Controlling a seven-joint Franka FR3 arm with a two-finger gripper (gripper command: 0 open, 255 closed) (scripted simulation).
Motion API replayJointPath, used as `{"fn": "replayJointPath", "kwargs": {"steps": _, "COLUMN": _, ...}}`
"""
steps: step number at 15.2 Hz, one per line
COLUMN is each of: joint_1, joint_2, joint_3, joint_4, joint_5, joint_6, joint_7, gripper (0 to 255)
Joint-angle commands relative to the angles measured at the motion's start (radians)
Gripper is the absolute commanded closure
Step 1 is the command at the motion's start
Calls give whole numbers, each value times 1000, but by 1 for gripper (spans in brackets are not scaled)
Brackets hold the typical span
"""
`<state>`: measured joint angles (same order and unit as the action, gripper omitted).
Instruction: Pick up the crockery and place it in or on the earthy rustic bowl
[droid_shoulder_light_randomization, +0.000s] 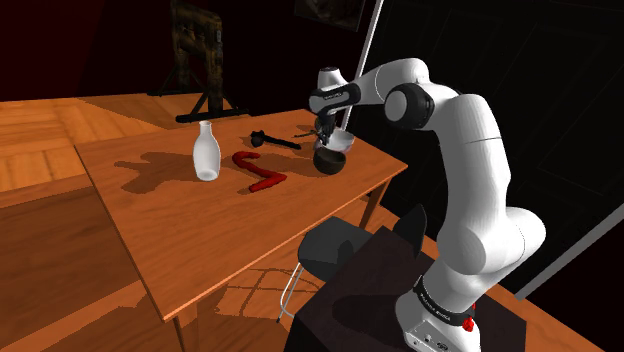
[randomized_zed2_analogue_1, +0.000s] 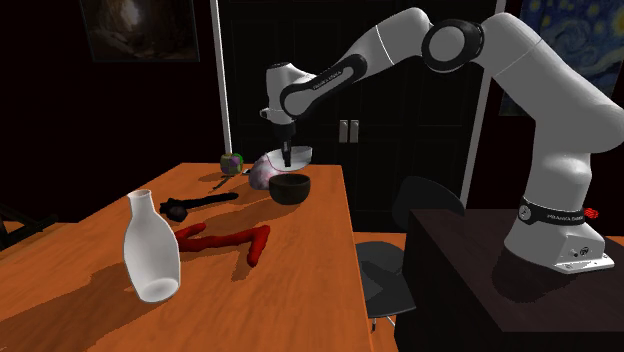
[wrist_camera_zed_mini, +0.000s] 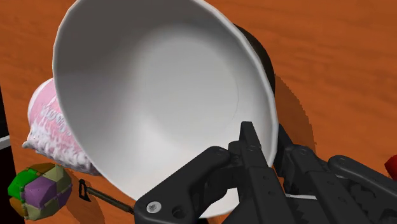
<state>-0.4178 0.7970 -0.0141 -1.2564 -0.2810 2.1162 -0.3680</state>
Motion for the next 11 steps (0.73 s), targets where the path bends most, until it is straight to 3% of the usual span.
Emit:
{"fn": "replayJointPath", "kwargs": {"steps": 1, "joint_1": -1, "joint_2": 17, "joint_3": -1, "joint_4": -1, "joint_5": -2, "joint_6": 19, "joint_7": 4, "gripper": 255}}
{"fn": "replayJointPath", "kwargs": {"steps": 11, "joint_1": 0, "joint_2": 64, "joint_3": -5, "joint_4": -10, "joint_5": -8, "joint_6": 73, "joint_7": 19, "gripper": 255}}
